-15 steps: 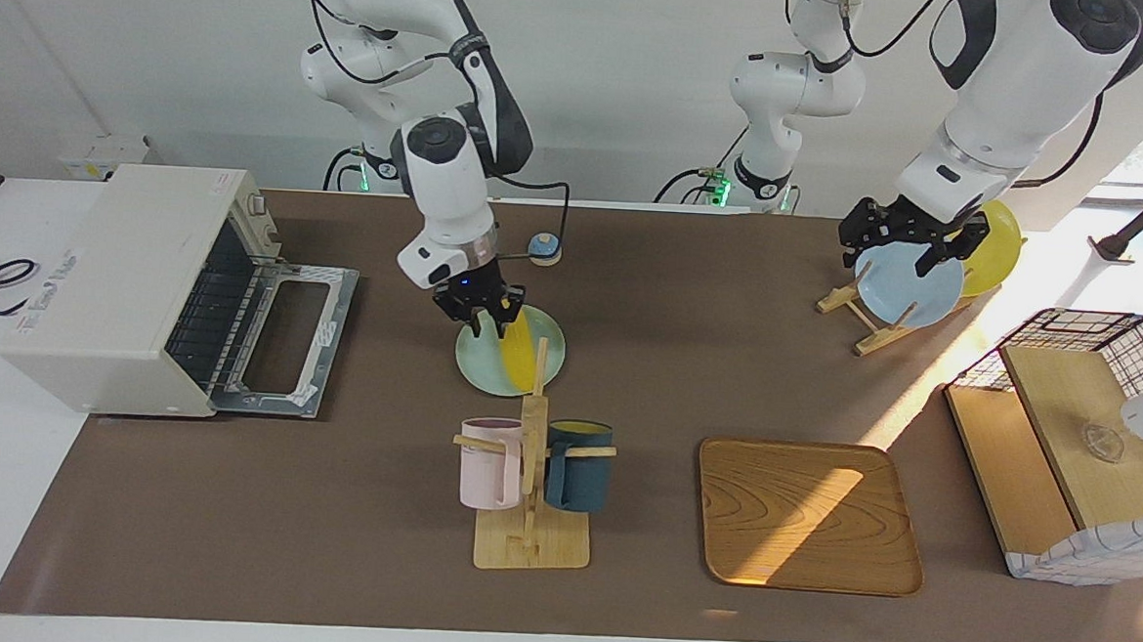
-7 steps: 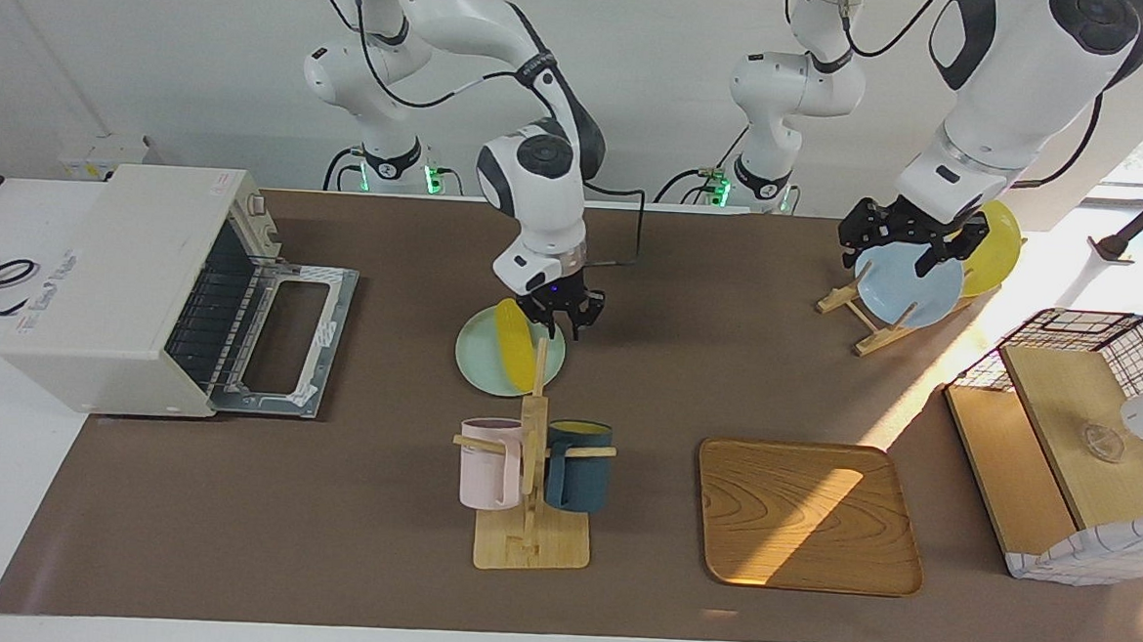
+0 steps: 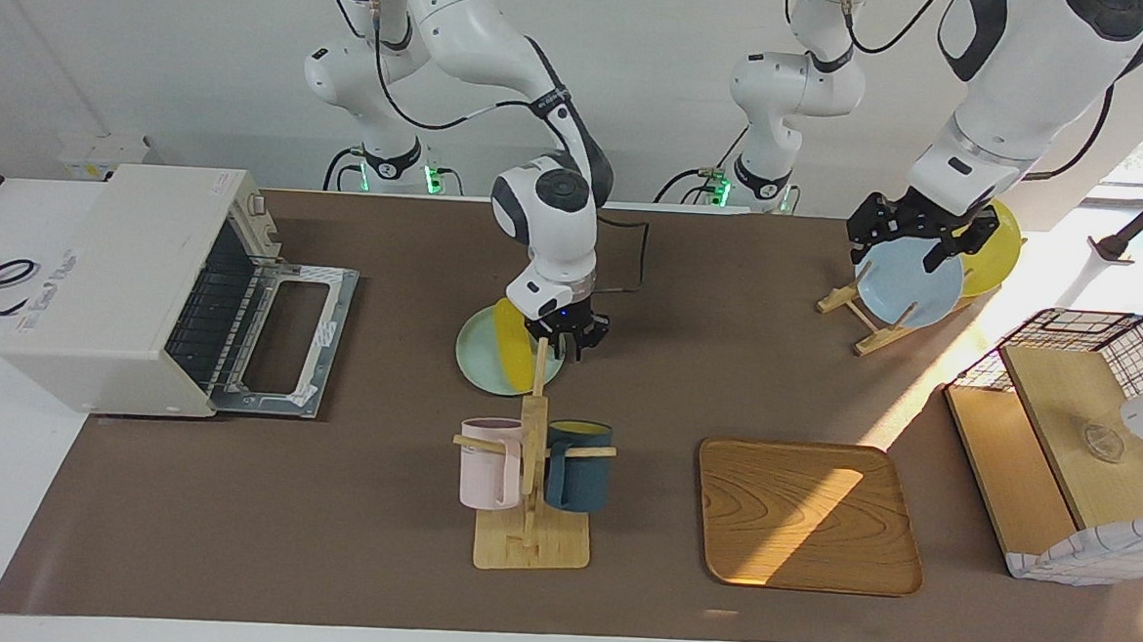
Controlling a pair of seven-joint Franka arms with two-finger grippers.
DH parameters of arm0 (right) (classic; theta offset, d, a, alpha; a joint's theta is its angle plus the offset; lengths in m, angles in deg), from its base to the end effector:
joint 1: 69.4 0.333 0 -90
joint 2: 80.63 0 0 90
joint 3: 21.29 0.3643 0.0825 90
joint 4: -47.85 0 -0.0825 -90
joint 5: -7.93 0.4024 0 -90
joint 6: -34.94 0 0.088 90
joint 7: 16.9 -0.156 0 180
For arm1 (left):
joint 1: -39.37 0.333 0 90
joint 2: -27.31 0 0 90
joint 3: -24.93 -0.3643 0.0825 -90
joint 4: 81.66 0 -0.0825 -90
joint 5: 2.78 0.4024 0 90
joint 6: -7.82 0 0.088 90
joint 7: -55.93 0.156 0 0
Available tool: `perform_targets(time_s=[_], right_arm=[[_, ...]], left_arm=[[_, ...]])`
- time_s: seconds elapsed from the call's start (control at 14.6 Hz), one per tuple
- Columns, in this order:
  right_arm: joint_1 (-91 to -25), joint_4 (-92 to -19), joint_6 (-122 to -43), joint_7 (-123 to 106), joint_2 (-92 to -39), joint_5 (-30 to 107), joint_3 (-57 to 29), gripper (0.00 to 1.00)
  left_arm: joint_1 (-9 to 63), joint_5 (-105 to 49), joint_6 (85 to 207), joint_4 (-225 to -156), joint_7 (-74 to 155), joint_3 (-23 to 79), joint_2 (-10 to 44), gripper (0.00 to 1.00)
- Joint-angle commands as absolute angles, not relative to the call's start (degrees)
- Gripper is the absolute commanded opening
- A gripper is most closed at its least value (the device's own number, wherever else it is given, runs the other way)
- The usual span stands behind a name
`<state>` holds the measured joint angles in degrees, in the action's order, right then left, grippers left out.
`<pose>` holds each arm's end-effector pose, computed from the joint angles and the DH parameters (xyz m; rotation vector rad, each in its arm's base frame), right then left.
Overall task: Put corn in oven
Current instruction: 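Grasp the edge of the green plate with the right gripper, then carry the plate with corn into the open oven with the right gripper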
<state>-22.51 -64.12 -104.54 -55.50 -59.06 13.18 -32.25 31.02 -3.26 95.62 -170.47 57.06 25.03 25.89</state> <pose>0.5322 0.3959 0.2822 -3.0715 0.1475 -0.1427 0.5691 -0.0859 0.6164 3.1242 -0.2620 -0.0672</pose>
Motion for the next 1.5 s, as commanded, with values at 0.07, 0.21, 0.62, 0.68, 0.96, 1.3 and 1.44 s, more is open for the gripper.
perform_targets(time_s=[0.07,0.21,0.62,0.68,0.96,1.3,1.44], right_arm=[[-22.8,-65.7,-103.1,-55.6,-60.2,11.8,-32.3,0.0],[-23.6,-64.5,-99.6,-55.3,-60.2,7.9,-32.5,0.0],[-29.2,-53.5,-77.0,-48.8,-61.4,-0.9,-33.0,0.0],[-31.6,-54.0,-76.2,-47.0,-63.1,-1.6,-32.9,0.0],[-39.9,-55.3,-70.6,-38.2,-67.7,-1.9,-32.9,0.0],[-46.4,-60.7,-68.8,-32.8,-72.0,-4.6,-32.9,0.0],[-49.7,-63.4,-68.9,-29.8,-74.3,-4.8,-32.9,0.0]], left_arm=[[31.6,-2.9,95.4,-171.6,57.4,25.5,27.2,1.0],[31.6,-2.9,95.4,-171.6,57.4,25.5,27.2,1.0],[31.6,-2.9,95.4,-171.6,57.4,25.5,27.2,1.0],[31.6,-2.9,95.4,-171.6,57.4,25.5,27.2,1.0],[31.6,-3.0,95.4,-171.6,57.4,25.5,27.2,1.0],[31.6,-2.9,95.4,-171.6,57.4,25.5,27.2,1.0],[31.6,-2.9,95.4,-171.6,57.4,25.5,27.2,1.0]])
